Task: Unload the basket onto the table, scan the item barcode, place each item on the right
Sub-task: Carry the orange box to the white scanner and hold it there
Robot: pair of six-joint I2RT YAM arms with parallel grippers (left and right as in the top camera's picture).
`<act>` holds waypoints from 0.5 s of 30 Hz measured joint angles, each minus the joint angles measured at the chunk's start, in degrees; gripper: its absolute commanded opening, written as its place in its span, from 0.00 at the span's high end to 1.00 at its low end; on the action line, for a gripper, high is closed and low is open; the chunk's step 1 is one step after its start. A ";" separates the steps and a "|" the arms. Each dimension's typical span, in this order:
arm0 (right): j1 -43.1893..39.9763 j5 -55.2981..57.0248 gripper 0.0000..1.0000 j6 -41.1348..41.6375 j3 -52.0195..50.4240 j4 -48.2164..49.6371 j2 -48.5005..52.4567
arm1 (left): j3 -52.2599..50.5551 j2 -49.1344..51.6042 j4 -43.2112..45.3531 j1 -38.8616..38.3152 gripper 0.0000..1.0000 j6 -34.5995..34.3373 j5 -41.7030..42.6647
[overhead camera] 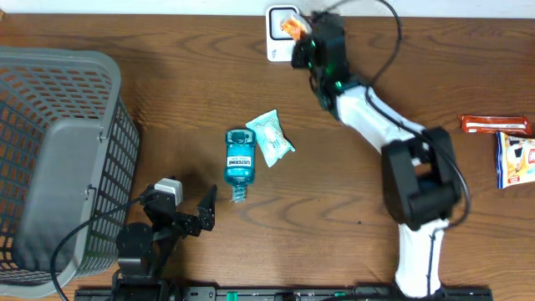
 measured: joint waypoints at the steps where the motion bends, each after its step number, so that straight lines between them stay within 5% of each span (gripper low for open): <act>1: 0.00 0.39 0.99 -0.76 2.89 -1.05 1.95 | 0.00 0.00 0.00 0.00 0.02 0.00 0.00; 6: 0.24 2.64 0.99 -4.07 11.91 -4.26 8.74 | 0.00 0.00 0.00 0.00 0.02 0.00 0.00; 15: 2.64 9.62 0.99 -6.38 13.35 -3.19 10.27 | 0.00 0.00 0.00 0.00 0.02 0.00 0.00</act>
